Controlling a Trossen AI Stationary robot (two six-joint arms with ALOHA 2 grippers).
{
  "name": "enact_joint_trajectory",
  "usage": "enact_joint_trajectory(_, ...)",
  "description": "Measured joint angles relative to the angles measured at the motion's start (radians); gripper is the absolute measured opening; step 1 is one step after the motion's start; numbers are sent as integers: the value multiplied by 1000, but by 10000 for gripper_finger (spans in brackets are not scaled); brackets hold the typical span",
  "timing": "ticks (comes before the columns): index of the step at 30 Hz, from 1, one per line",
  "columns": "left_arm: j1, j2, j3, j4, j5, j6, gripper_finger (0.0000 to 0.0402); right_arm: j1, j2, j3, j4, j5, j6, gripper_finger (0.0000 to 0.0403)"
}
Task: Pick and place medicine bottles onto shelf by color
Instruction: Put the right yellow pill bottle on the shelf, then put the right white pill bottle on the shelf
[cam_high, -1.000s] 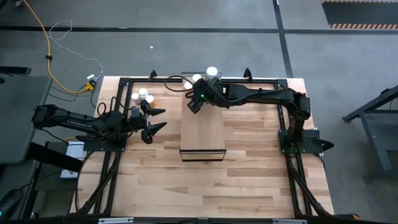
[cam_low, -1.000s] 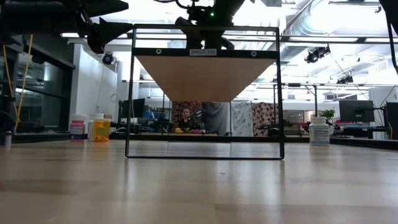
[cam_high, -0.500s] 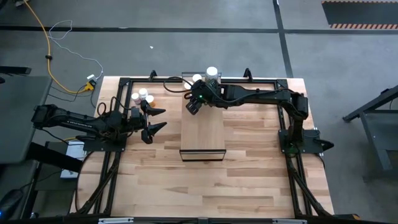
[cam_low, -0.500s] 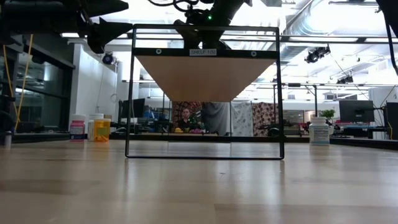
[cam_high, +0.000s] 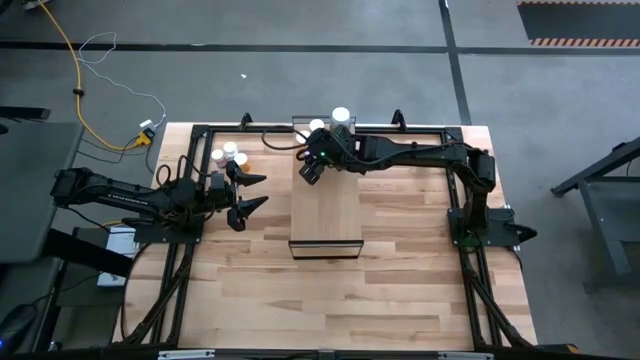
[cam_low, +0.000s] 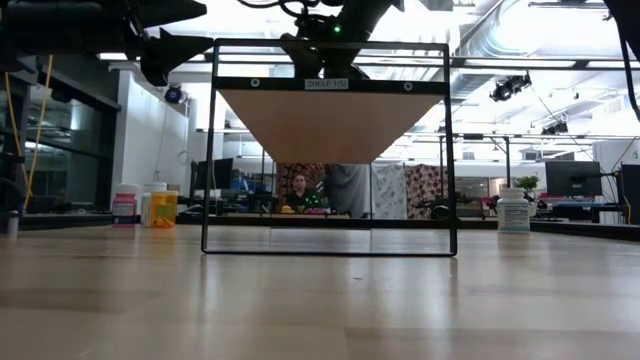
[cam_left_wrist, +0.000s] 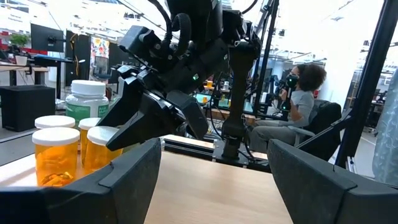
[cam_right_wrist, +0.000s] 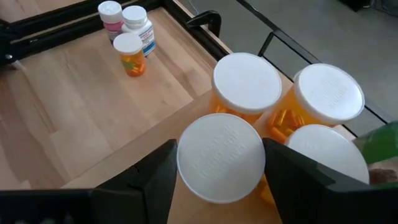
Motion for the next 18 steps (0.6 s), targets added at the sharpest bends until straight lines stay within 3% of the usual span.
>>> enact_joint_trajectory(11,0,0,0,0,0,0,284,-1,0,0,-5,61,-20,313)
enact_joint_trajectory(18,0,0,0,0,0,0,284,4,-12,22,-14,30,-75,333)
